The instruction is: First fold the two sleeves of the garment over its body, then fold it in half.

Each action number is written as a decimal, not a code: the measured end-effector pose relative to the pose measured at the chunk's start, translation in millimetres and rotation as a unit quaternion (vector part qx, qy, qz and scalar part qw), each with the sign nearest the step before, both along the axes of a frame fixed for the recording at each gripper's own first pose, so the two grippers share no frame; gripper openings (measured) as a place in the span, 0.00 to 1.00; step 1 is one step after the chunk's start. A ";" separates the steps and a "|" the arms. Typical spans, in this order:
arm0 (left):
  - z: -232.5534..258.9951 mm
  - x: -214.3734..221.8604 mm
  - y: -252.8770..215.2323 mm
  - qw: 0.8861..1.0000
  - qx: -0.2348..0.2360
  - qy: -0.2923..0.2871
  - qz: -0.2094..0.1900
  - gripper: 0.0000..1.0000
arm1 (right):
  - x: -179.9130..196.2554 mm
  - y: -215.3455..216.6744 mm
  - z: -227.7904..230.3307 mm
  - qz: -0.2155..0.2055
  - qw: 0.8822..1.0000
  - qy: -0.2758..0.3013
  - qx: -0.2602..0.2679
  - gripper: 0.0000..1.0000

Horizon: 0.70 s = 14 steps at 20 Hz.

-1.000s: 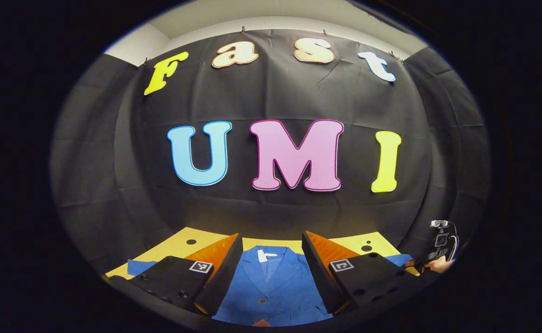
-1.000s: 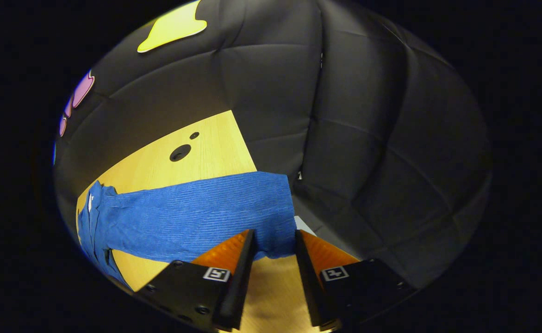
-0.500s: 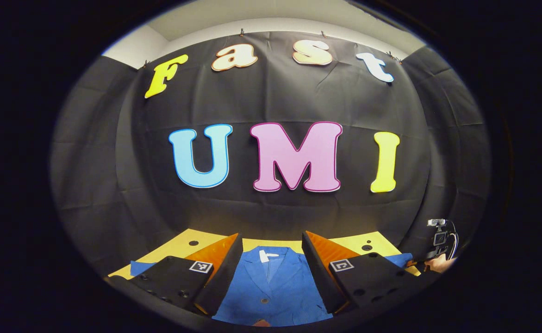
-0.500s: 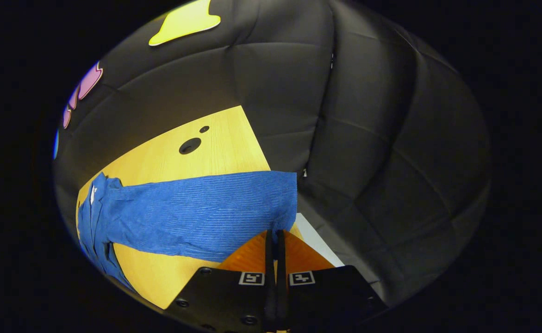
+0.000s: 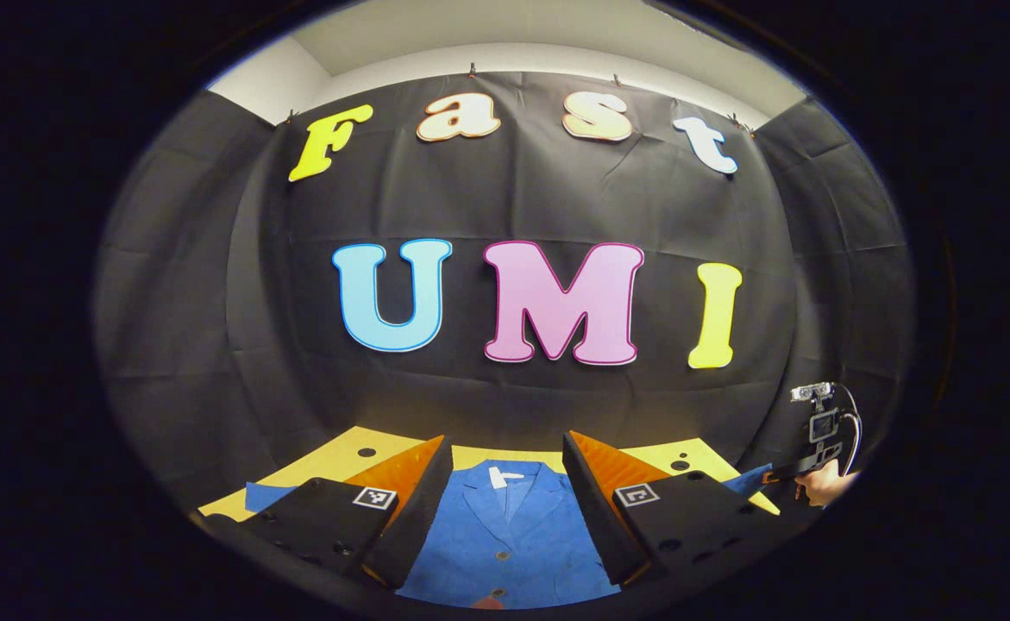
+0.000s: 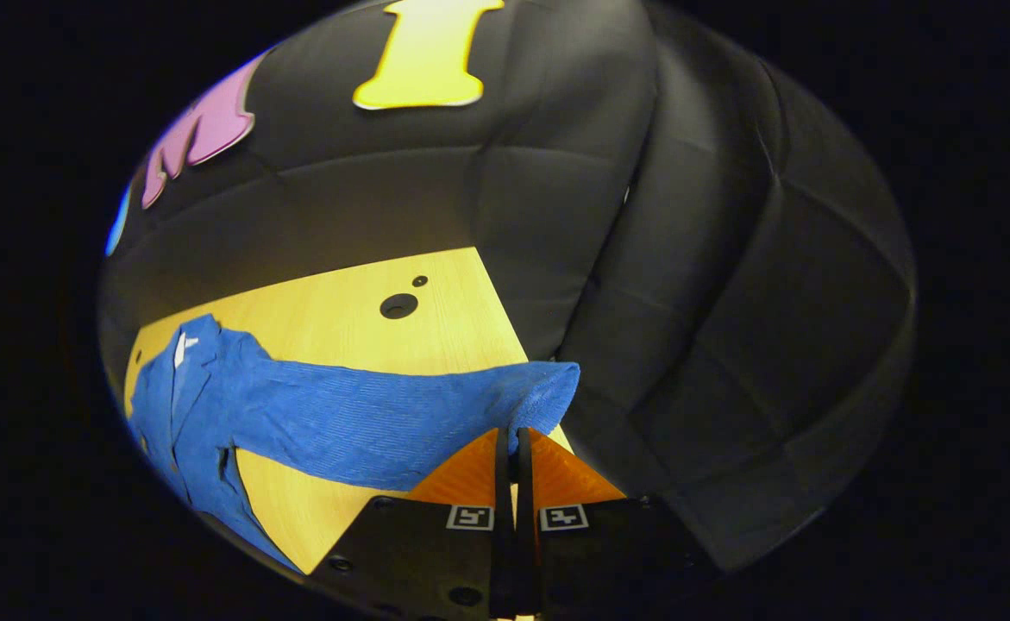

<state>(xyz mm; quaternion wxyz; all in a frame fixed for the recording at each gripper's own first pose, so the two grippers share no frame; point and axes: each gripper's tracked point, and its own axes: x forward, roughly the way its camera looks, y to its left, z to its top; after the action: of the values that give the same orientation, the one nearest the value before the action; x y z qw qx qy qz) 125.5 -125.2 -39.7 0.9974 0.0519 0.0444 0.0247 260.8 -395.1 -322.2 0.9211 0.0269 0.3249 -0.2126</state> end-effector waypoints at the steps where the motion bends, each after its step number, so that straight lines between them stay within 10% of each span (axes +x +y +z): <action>1: 3.0 -3.0 8.3 1.000 -0.002 -0.004 -0.009 0.75 | -2.7 16.8 16.5 0.002 1.000 -0.010 -0.014 0.05; 7: 6.2 -24.8 101.0 1.000 -0.020 0.001 -0.023 0.74 | -7.7 176.6 103.2 0.027 0.998 -0.057 -0.005 0.04; 14: -6.2 -52.0 235.6 0.999 -0.033 0.005 0.040 0.74 | 69.6 404.4 129.6 0.122 0.987 -0.099 0.044 0.04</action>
<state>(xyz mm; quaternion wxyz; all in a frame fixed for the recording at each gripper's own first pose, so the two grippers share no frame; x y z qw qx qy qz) 73.5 110.4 -45.9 0.9965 0.0177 0.0520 0.0624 330.4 9.2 -192.6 0.9657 0.0485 0.2423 -0.0801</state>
